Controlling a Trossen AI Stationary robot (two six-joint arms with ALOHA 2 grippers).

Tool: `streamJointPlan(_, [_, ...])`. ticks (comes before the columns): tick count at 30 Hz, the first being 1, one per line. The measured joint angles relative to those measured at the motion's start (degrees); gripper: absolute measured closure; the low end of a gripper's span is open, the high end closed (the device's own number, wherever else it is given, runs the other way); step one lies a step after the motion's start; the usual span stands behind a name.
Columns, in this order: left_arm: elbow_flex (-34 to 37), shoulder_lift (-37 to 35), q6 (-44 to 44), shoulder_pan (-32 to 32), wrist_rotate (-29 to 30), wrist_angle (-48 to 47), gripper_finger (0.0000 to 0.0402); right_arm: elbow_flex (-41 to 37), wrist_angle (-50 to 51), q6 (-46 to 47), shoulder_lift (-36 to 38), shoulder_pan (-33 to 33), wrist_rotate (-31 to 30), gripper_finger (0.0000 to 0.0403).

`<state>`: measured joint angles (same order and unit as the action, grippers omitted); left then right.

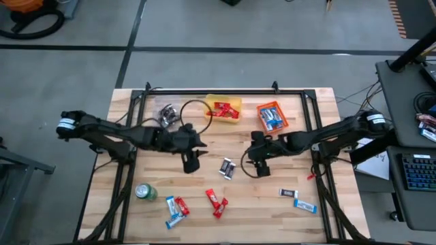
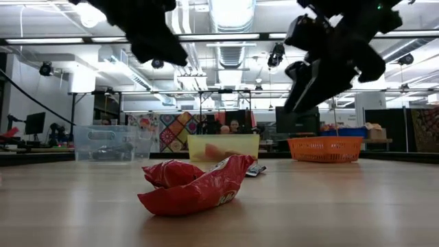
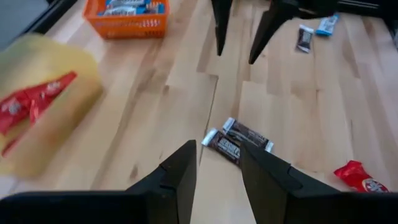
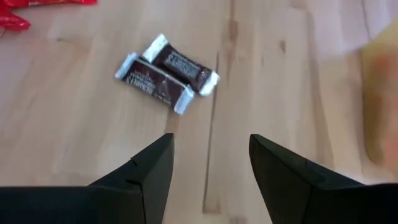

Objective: Sort candy
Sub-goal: Put the brown chocolate bar into the transparent bin

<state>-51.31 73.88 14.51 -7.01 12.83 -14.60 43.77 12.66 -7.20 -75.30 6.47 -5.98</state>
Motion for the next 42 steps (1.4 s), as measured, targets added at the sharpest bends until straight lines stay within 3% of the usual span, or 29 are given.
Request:
streamJointPlan(10, [3.82,0.00,11.70,-5.83,11.44,1.87,0.0295,0.00,-13.19,-3.91,-10.97,0.35,3.50,0.0202])
streamJointPlan(20, [4.26,0.00,12.54,-5.81,15.06,2.62,0.0295,0.00,-22.37,-4.00,-17.81,0.91,4.74,0.0202])
streamJointPlan(37, [4.22,0.14,11.51,-5.81,16.78,5.24,0.0295,1.75,-26.86,-5.33,-25.82,0.88,4.70,0.0202])
streamJointPlan(42, [4.22,0.98,11.49,-5.81,16.87,6.43,0.0295,3.92,-27.00,-3.90,-28.15,0.88,4.82,0.0238])
